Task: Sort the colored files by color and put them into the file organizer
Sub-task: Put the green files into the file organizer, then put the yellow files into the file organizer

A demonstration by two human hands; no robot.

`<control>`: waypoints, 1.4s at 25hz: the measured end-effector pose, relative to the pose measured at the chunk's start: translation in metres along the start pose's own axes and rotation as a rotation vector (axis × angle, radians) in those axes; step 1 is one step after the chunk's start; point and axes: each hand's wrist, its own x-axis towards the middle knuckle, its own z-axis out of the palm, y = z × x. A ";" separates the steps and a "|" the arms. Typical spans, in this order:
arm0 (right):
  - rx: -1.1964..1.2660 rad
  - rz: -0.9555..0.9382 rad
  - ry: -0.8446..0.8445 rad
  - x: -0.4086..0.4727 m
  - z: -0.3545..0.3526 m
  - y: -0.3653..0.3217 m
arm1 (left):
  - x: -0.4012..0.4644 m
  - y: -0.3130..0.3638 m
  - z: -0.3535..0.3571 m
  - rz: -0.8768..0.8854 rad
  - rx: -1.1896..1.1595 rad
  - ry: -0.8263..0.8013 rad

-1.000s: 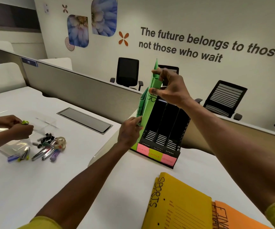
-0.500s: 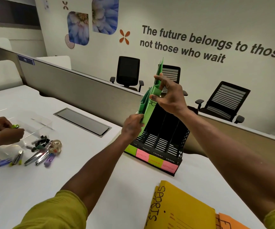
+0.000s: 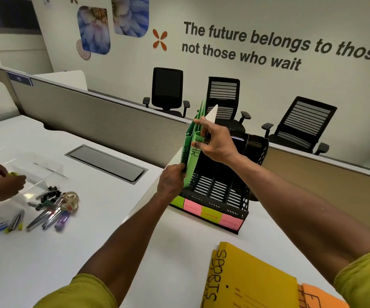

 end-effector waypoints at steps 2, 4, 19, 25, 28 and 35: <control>0.011 0.023 -0.009 0.000 0.006 0.007 | 0.002 -0.002 0.000 -0.011 -0.034 0.010; 0.047 0.032 -0.032 0.000 0.012 0.013 | 0.004 -0.001 0.000 -0.022 -0.062 0.013; -0.007 0.112 -0.036 -0.054 0.027 0.024 | -0.012 0.006 0.014 -0.088 -0.131 0.044; -0.025 0.162 -0.068 -0.133 0.035 0.035 | -0.061 0.007 0.032 -0.095 -0.193 0.032; 0.006 0.217 -0.056 -0.177 0.038 0.041 | -0.101 0.012 0.049 -0.097 -0.206 -0.012; 0.049 0.373 -0.058 -0.260 0.056 0.056 | -0.196 0.017 0.086 -0.229 -0.138 -0.280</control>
